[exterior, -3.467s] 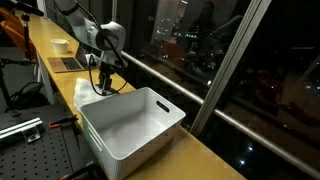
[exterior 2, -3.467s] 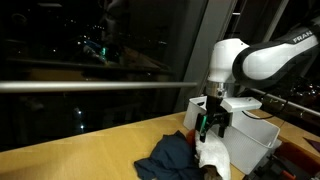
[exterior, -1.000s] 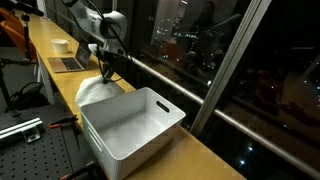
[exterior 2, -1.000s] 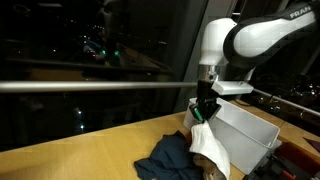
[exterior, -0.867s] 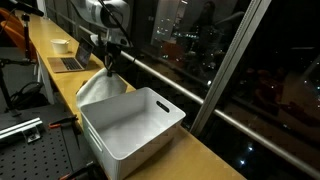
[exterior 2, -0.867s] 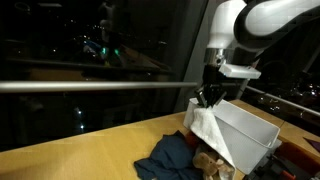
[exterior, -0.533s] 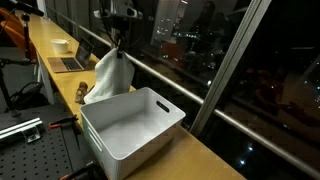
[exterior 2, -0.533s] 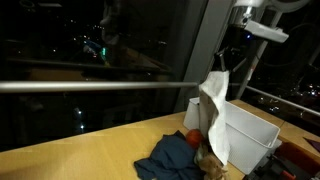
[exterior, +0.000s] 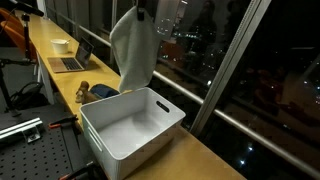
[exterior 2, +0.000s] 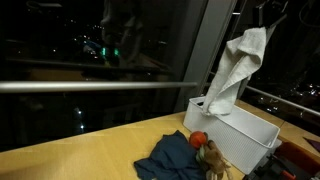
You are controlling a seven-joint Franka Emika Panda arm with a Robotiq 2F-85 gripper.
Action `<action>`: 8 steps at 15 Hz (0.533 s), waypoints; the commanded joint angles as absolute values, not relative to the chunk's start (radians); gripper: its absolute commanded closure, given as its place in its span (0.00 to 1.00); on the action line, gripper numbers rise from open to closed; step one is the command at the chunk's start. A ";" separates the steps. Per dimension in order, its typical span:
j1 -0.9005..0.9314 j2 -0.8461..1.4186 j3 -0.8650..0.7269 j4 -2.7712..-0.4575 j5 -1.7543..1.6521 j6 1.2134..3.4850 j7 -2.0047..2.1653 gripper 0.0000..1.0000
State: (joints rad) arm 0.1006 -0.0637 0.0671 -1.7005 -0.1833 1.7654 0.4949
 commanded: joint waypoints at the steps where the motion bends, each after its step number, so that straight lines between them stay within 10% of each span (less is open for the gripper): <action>1: 0.051 -0.036 0.048 -1.543 -0.187 1.666 0.436 0.99; 8: -0.006 0.047 0.010 -1.337 -0.173 1.583 0.370 0.99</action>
State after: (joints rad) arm 0.0046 -0.0188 0.0270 -1.4339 -0.1835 1.6223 0.4045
